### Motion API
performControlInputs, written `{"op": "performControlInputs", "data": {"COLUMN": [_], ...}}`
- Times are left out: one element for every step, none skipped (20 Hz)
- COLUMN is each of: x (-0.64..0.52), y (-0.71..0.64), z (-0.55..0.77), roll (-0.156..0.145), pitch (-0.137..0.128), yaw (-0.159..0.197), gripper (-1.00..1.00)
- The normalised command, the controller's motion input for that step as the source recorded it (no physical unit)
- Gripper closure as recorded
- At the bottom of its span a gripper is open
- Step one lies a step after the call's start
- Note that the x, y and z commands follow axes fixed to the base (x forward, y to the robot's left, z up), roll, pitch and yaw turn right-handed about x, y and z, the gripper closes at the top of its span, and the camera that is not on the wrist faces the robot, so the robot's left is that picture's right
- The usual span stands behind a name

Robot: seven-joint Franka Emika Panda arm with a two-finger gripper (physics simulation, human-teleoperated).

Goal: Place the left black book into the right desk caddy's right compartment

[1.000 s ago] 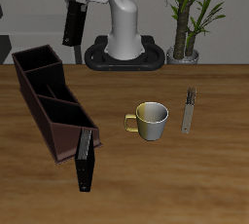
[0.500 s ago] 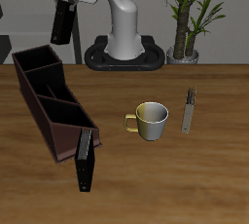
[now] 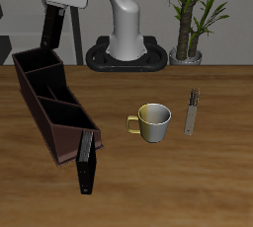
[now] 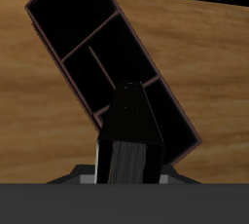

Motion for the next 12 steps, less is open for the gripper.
{"op": "performControlInputs", "data": {"x": [-0.02, 0.09, 0.11, 0.09, 0.18, 0.16, 0.07, 0.07, 0.09, 0.05, 0.14, 0.13], "y": [-0.61, -0.56, -0.16, -0.82, -0.73, -0.49, -0.50, -0.41, -0.30, -0.65, -0.30, -0.28], "z": [0.07, 0.07, -0.07, 0.00, -0.07, -0.13, -0.10, -0.08, -0.04, 0.02, -0.04, -0.07], "roll": [-0.198, -0.003, 0.126, -0.157, -0.090, 0.044, -0.100, -0.050, 0.049, -0.236, -0.027, -0.041], "pitch": [-0.023, -0.039, 0.011, 0.010, 0.065, 0.069, 0.024, 0.019, 0.002, -0.041, 0.041, 0.016], "yaw": [-0.120, 0.025, 0.190, -0.018, -0.119, 0.071, -0.031, -0.006, 0.118, -0.058, -0.089, -0.016], "gripper": [1.00, 1.00, 1.00, 1.00, 1.00, 1.00, 1.00, 1.00, 1.00, 1.00, 1.00, 1.00]}}
